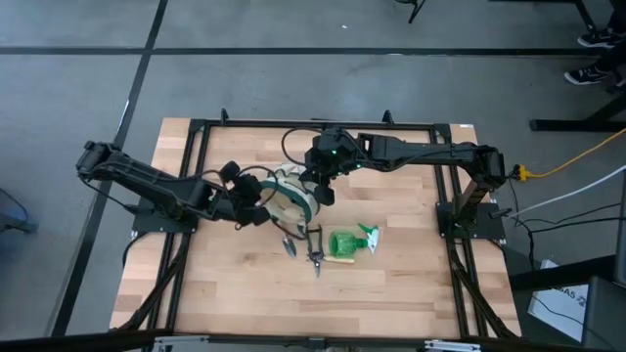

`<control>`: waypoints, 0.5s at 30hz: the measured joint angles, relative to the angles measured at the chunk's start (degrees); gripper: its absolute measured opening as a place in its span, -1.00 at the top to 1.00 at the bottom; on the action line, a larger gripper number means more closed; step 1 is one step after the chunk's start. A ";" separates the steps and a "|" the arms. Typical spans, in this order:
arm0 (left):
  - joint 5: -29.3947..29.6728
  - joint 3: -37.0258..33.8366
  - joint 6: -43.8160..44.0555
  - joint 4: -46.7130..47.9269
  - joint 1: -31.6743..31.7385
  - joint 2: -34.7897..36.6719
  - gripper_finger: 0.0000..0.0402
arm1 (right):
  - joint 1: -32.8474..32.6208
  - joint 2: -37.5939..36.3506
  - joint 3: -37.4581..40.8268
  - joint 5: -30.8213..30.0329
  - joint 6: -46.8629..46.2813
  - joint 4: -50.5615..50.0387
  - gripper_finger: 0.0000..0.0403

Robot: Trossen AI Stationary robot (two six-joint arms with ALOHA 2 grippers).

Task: Pick & Place Garden tools in Gardening bag
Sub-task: Adjust the gardening bag

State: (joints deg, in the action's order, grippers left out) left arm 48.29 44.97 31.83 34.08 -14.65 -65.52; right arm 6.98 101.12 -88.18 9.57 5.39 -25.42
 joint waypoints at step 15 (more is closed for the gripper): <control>-15.48 11.15 9.11 23.00 8.19 2.06 0.98 | 0.09 0.00 0.00 -5.47 3.60 -0.57 0.62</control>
State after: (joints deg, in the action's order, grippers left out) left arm 32.81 56.12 40.95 57.08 -6.46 -63.46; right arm 7.07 101.12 -88.18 4.10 8.99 -25.99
